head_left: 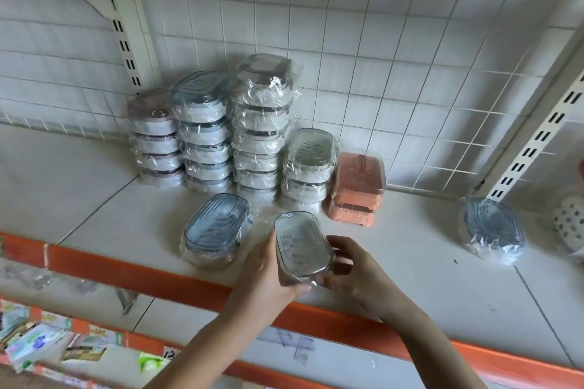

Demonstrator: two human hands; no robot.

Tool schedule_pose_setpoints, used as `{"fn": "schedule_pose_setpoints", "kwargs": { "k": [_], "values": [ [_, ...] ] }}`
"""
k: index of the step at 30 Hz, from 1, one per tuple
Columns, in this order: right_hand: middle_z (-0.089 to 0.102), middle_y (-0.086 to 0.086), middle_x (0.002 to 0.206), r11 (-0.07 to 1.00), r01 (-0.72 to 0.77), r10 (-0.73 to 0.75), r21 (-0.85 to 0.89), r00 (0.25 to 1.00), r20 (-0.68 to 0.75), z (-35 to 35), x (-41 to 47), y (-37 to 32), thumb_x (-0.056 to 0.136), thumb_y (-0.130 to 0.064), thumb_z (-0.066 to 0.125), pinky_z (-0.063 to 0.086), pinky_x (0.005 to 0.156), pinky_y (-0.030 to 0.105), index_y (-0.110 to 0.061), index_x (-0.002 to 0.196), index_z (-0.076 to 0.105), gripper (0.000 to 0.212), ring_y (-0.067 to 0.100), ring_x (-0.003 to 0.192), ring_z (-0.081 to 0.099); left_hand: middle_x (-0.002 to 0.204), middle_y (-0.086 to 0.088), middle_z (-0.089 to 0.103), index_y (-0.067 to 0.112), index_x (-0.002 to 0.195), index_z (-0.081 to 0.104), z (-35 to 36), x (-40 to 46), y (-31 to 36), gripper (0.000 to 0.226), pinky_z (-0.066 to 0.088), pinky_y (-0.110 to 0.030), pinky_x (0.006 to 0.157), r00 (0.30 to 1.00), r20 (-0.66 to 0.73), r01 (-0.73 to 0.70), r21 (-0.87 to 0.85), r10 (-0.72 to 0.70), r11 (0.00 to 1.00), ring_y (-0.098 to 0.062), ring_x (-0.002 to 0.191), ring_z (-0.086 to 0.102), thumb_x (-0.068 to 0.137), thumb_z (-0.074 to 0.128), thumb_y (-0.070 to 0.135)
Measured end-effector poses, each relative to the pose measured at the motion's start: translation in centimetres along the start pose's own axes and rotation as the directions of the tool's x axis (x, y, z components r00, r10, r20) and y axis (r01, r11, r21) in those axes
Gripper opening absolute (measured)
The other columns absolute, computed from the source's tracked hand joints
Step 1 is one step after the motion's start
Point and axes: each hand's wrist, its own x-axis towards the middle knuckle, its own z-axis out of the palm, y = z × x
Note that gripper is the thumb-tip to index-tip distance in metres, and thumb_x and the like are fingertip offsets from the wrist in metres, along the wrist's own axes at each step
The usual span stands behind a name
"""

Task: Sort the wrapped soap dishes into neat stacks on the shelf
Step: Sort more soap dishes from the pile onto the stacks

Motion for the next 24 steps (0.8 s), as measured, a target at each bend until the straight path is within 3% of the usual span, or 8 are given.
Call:
{"fn": "schedule_pose_setpoints", "kwargs": {
  "k": [2, 6, 9, 12, 15, 18, 21, 24],
  "values": [
    [0.061, -0.001, 0.111, 0.999, 0.027, -0.028, -0.023, 0.999, -0.046, 0.7, -0.5, 0.0, 0.068, -0.015, 0.085, 0.052, 0.083, 0.021, -0.027, 0.12, 0.051, 0.063, 0.016, 0.098, 0.065, 0.132, 0.008, 0.049, 0.02, 0.142, 0.033, -0.5, -0.1, -0.2, 0.101, 0.035, -0.019, 0.104, 0.999, 0.003, -0.038, -0.068, 0.038, 0.997, -0.008, 0.125, 0.043, 0.058, 0.086, 0.036],
    [0.055, -0.005, 0.118, 0.972, 0.213, -0.231, -0.103, 0.947, -0.222, 2.4, -1.8, -0.8, 0.064, -0.036, 0.083, 0.047, 0.089, 0.017, -0.041, 0.115, 0.047, 0.063, 0.009, 0.107, 0.057, 0.136, 0.013, 0.036, 0.022, 0.145, 0.024, -2.0, -0.5, -0.5, 0.104, 0.016, 0.001, 0.101, 0.989, -0.046, -0.142, -0.123, 0.137, 0.982, 0.0, 0.128, 0.031, 0.062, 0.086, 0.025],
    [0.053, -0.001, 0.122, 0.933, 0.345, -0.358, -0.098, 0.876, -0.323, 3.5, -2.8, -2.0, 0.067, -0.049, 0.078, 0.044, 0.092, 0.016, -0.038, 0.122, 0.045, 0.065, 0.013, 0.112, 0.054, 0.137, 0.019, 0.031, 0.032, 0.142, 0.018, -3.5, -0.3, 0.0, 0.104, 0.016, -0.001, 0.103, 0.973, -0.064, -0.228, -0.145, 0.221, 0.963, 0.005, 0.129, 0.027, 0.063, 0.086, 0.026],
    [0.052, -0.001, 0.125, 0.906, 0.409, -0.417, -0.106, 0.825, -0.38, 3.6, -2.8, -3.1, 0.072, -0.049, 0.075, 0.044, 0.092, 0.016, -0.029, 0.127, 0.045, 0.066, 0.016, 0.116, 0.052, 0.135, 0.027, 0.03, 0.034, 0.142, 0.021, -4.8, 1.0, 0.7, 0.102, 0.029, -0.015, 0.105, 0.948, -0.078, -0.318, -0.15, 0.309, 0.936, -0.001, 0.125, 0.037, 0.063, 0.085, 0.03],
    [0.056, -0.004, 0.121, 0.898, 0.424, -0.428, -0.114, 0.788, -0.442, 3.2, -1.7, -4.2, 0.072, -0.054, 0.073, 0.045, 0.089, 0.014, -0.018, 0.127, 0.047, 0.071, 0.014, 0.113, 0.054, 0.138, 0.014, 0.04, 0.027, 0.145, 0.029, -5.5, 2.8, 1.4, 0.094, 0.037, -0.028, 0.103, 0.934, -0.086, -0.357, -0.161, 0.347, 0.92, -0.008, 0.123, 0.043, 0.068, 0.082, 0.032],
    [0.058, -0.004, 0.117, 0.901, 0.412, -0.425, -0.14, 0.763, -0.487, 2.6, -0.3, -5.5, 0.073, -0.041, 0.074, 0.045, 0.087, 0.012, -0.025, 0.124, 0.047, 0.06, 0.007, 0.108, 0.055, 0.137, 0.002, 0.045, 0.019, 0.141, 0.036, -5.9, 5.0, 2.3, 0.084, 0.039, -0.032, 0.101, 0.926, -0.108, -0.376, -0.18, 0.361, 0.909, -0.017, 0.118, 0.049, 0.071, 0.081, 0.027],
    [0.057, -0.002, 0.12, 0.908, 0.391, -0.414, -0.154, 0.768, -0.489, 1.7, 1.3, -6.5, 0.079, -0.032, 0.068, 0.047, 0.086, 0.017, -0.046, 0.12, 0.044, 0.05, 0.006, 0.103, 0.058, 0.131, -0.003, 0.048, 0.013, 0.136, 0.042, -6.2, 7.1, 3.2, 0.069, 0.039, -0.033, 0.103, 0.894, -0.136, -0.445, -0.181, 0.426, 0.877, -0.015, 0.12, 0.048, 0.076, 0.075, 0.021],
    [0.055, -0.004, 0.124, 0.912, 0.375, -0.407, -0.168, 0.765, -0.499, 0.9, 3.0, -6.8, 0.082, -0.036, 0.067, 0.051, 0.085, 0.027, -0.049, 0.122, 0.042, 0.049, 0.014, 0.105, 0.058, 0.125, -0.004, 0.05, 0.011, 0.133, 0.045, -6.6, 8.9, 3.8, 0.062, 0.037, -0.018, 0.102, 0.89, -0.146, -0.453, -0.176, 0.432, 0.874, -0.01, 0.115, 0.05, 0.078, 0.075, 0.015]
  ]
}}
